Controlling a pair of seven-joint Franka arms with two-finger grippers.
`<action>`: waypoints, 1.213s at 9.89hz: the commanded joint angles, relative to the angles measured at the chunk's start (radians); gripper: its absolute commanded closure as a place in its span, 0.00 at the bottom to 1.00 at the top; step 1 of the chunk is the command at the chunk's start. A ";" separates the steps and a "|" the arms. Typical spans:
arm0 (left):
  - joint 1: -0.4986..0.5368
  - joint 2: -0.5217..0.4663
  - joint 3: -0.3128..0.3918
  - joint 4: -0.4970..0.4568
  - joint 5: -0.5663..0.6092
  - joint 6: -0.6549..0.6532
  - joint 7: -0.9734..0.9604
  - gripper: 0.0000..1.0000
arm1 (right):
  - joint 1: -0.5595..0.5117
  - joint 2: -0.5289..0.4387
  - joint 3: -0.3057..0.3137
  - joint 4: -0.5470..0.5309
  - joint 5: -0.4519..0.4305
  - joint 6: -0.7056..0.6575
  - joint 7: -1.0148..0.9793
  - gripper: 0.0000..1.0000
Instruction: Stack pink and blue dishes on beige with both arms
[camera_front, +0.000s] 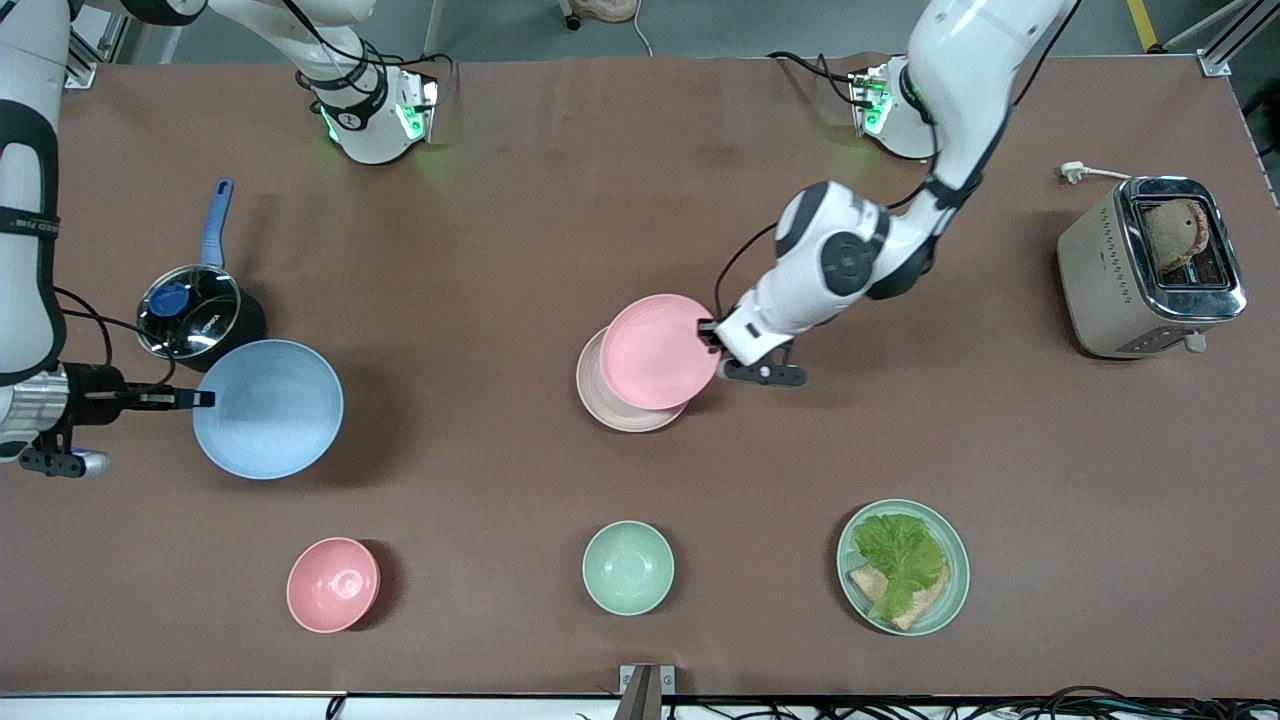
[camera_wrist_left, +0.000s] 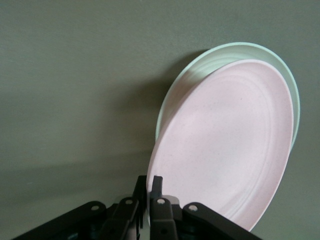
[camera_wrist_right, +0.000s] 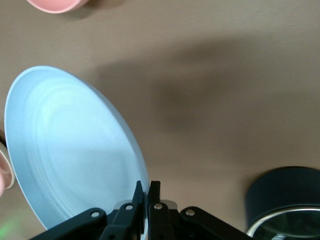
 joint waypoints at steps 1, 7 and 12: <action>-0.014 0.110 -0.002 0.103 0.138 -0.007 -0.143 0.96 | 0.037 -0.021 0.065 -0.003 -0.039 -0.001 0.130 0.99; -0.048 0.117 -0.002 0.106 0.258 -0.014 -0.305 0.00 | 0.047 -0.080 0.400 -0.089 -0.092 0.149 0.538 0.99; 0.049 -0.251 0.064 0.076 0.264 -0.382 -0.136 0.00 | 0.049 -0.102 0.642 -0.303 -0.103 0.454 0.714 0.99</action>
